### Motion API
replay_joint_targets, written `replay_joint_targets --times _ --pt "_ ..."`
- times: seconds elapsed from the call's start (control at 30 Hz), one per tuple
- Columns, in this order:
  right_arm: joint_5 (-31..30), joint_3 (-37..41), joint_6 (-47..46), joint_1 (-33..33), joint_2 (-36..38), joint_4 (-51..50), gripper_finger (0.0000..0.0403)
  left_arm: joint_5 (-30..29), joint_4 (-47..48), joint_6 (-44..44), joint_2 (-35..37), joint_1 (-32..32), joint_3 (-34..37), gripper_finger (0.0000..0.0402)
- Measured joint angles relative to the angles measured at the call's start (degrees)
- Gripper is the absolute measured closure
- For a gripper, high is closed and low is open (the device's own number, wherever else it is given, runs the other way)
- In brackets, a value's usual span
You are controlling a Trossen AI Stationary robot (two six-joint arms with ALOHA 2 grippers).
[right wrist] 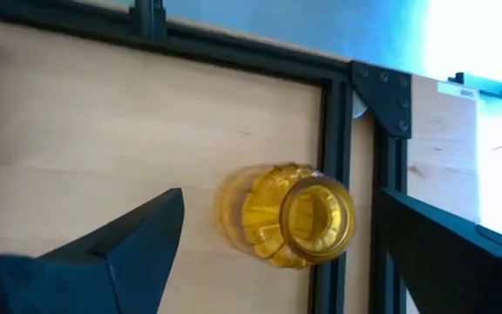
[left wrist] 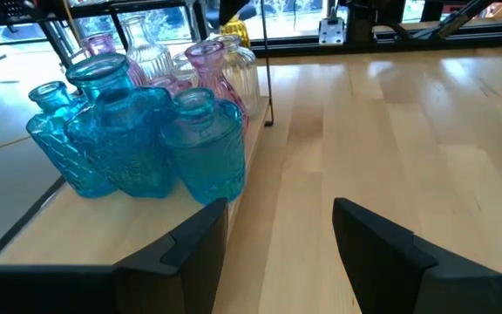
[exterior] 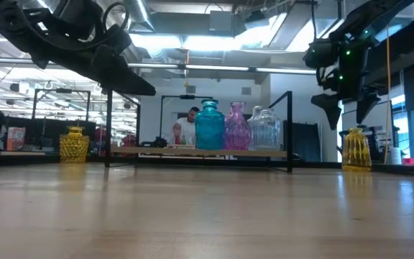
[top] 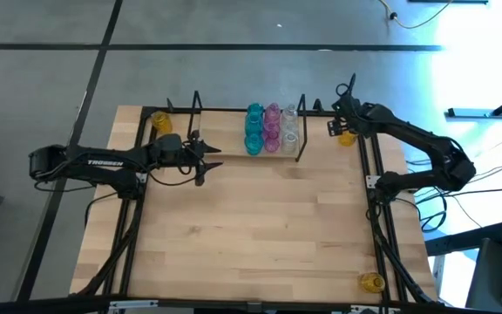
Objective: Sort vases onto shelf
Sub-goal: Put the top right yellow vase on the shelf
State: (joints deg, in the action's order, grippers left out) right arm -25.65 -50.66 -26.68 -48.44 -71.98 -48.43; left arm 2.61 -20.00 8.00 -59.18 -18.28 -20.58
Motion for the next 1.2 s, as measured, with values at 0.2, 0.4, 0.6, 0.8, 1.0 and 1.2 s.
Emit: replay_joint_targets --times 0.2,0.4,0.6,0.8,1.0,1.2 --pt "-2.6 0.0 -0.4 0.0 -2.8 0.5 0.0086 0.0 0.0 0.0 0.0 0.0 0.0 0.0199" --pt "-5.8 0.0 -0.4 0.0 -6.0 0.4 0.0112 -0.1 0.0 0.1 0.0 0.0 0.0 0.0199" --pt "-4.8 0.0 -0.3 0.0 -7.5 0.2 0.0120 -0.1 0.0 0.1 0.0 0.0 0.0 0.0199" --pt "-1.7 0.0 1.2 0.0 -7.4 -0.1 0.0121 -0.2 -0.1 0.1 0.0 0.0 0.0 0.0199" --pt "2.2 0.0 1.7 0.1 -7.4 -1.3 0.0121 -0.2 -0.1 0.1 0.0 0.0 0.0 0.0199" --pt "2.2 0.0 2.4 0.1 -7.4 -1.7 0.0154 -0.2 -0.1 0.1 0.0 0.0 0.0 0.0199"
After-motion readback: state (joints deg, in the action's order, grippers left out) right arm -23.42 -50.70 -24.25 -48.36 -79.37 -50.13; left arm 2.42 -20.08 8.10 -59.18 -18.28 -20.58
